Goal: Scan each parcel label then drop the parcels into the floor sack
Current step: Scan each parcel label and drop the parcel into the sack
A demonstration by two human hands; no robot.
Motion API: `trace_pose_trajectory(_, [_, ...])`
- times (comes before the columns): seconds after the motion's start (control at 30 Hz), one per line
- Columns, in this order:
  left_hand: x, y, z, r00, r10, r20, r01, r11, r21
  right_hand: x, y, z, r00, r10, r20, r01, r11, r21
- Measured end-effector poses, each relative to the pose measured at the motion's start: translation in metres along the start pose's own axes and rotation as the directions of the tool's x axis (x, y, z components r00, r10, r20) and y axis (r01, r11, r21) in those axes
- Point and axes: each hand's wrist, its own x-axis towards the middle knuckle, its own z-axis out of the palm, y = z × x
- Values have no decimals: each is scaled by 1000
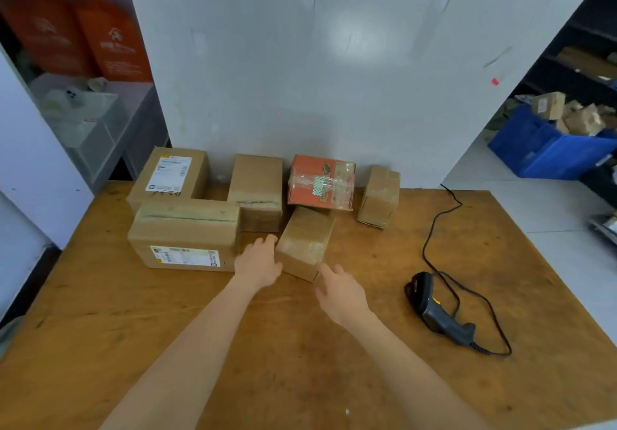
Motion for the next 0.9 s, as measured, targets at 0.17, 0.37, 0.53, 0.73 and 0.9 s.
trace_pose_trajectory(0.17, [18,-1,13,999,-40,28,42,997,-62,27,10,2,999,-42,-15,43,996,73])
trace_pose_trajectory(0.37, [15,15,30,995,-98,21,100,940,-325,41,18,12,995,-96,-20,97,950,296])
trace_pose_trajectory(0.53, [-13,33,45,952,-277,-129,164,819,-549,31,35,16,988,-109,-114,149,875,460])
trace_pose_trajectory(0.73, [-53,69,56,878,-449,-166,144,579,-803,15,70,10,981,-129,-147,186,849,495])
trace_pose_trajectory(0.9, [-76,109,58,900,-419,-122,101,473,-875,6,103,3,960,-166,-225,238,908,344])
